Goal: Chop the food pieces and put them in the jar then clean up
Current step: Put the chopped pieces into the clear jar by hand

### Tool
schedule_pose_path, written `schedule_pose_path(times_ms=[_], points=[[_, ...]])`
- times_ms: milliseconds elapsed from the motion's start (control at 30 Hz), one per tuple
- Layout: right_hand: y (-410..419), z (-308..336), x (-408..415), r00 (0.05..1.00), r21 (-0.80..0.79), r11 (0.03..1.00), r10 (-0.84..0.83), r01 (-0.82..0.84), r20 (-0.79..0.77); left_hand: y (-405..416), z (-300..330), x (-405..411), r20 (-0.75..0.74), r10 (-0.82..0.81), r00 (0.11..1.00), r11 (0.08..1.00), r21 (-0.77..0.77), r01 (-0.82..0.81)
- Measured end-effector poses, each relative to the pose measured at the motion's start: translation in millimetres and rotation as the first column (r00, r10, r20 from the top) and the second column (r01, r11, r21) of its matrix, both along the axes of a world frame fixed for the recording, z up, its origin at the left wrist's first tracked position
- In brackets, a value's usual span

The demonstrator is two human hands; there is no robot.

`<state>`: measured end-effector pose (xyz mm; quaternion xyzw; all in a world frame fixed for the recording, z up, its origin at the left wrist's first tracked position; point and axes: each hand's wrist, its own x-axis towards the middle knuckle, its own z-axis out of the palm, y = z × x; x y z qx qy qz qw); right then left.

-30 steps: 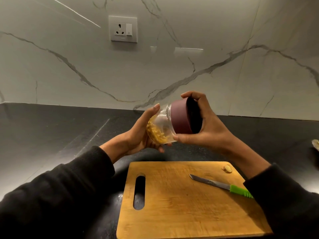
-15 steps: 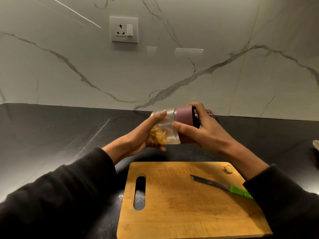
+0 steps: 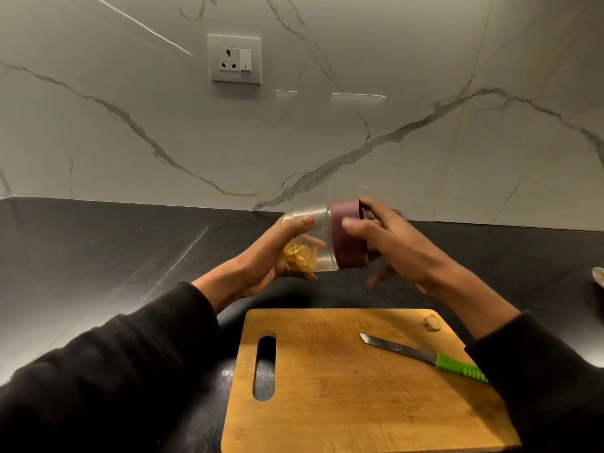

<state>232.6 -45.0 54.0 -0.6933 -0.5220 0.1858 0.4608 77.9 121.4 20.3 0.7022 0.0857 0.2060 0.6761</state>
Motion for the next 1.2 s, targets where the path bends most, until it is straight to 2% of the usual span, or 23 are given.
schedule_pose_path(times_ms=[100, 167, 233, 300, 367, 467, 533, 600, 667, 767, 833, 900, 967, 1033, 1200], points=[[-3, 0, -1, 0.997, -0.088, 0.993, -0.079, 0.079, 0.003, -1, -2, 1, 0.004, 0.008, 1.0, 1.0, 0.012, -0.008], [-1, 1, 2, 0.997, -0.017, 0.998, -0.065, 0.066, 0.033, 1, -2, 2, -0.004, 0.012, 1.0, 1.0, -0.005, -0.012], [1, 4, 2, 0.998, 0.087, 0.996, 0.012, -0.017, 0.056, 4, -2, 1, -0.008, 0.026, 1.0, 1.0, -0.011, -0.026], [1, 3, 4, 0.991, 0.122, 0.992, 0.019, -0.035, 0.136, 5, -2, 0, -0.011, 0.027, 1.0, 1.0, -0.004, -0.027], [-1, 2, 4, 0.971, 0.101, 0.991, -0.112, 0.092, 0.212, 3, -3, 1, -0.01, 0.014, 1.0, 1.0, 0.011, -0.014], [-5, 2, 6, 0.964, 0.004, 0.977, -0.213, 0.215, 0.158, 1, -3, 3, -0.012, 0.024, 1.0, 0.999, 0.024, -0.024], [-4, 6, 8, 0.979, 0.06, 0.982, -0.183, 0.178, 0.086, 3, -2, 2, -0.013, 0.039, 0.999, 0.999, 0.019, -0.038], [-3, 13, 7, 0.996, 0.122, 0.99, -0.072, 0.064, 0.059, 4, -2, 2, -0.013, 0.048, 0.999, 0.999, 0.011, -0.048], [-3, 12, 7, 0.987, 0.088, 0.994, 0.044, -0.058, 0.154, 5, -3, 2, -0.014, 0.051, 0.999, 0.999, 0.004, -0.051], [-3, 4, 6, 0.957, 0.046, 0.998, -0.052, 0.04, 0.285, 4, -4, 2, -0.017, 0.044, 0.999, 0.999, -0.017, -0.045], [-4, 4, 5, 0.975, -0.026, 0.994, -0.095, 0.102, 0.202, 5, -4, 2, -0.008, 0.052, 0.999, 0.998, -0.019, -0.052], [-4, 5, 7, 0.986, -0.019, 0.997, -0.076, 0.08, 0.147, 5, -4, 2, -0.012, 0.054, 0.998, 0.998, -0.026, -0.054], [-2, 7, 7, 0.978, 0.041, 0.999, -0.009, 0.0, 0.209, 6, -3, 1, -0.019, 0.027, 0.999, 0.999, -0.026, -0.028], [0, 2, 6, 0.947, 0.027, 0.996, 0.067, -0.079, 0.314, 5, -3, 1, -0.027, -0.021, 0.999, 1.0, -0.015, 0.021], [4, -15, 1, 0.898, 0.098, 0.986, 0.082, -0.137, 0.433, 0, -3, -3, -0.066, -0.071, 0.995, 0.997, 0.006, 0.071]])
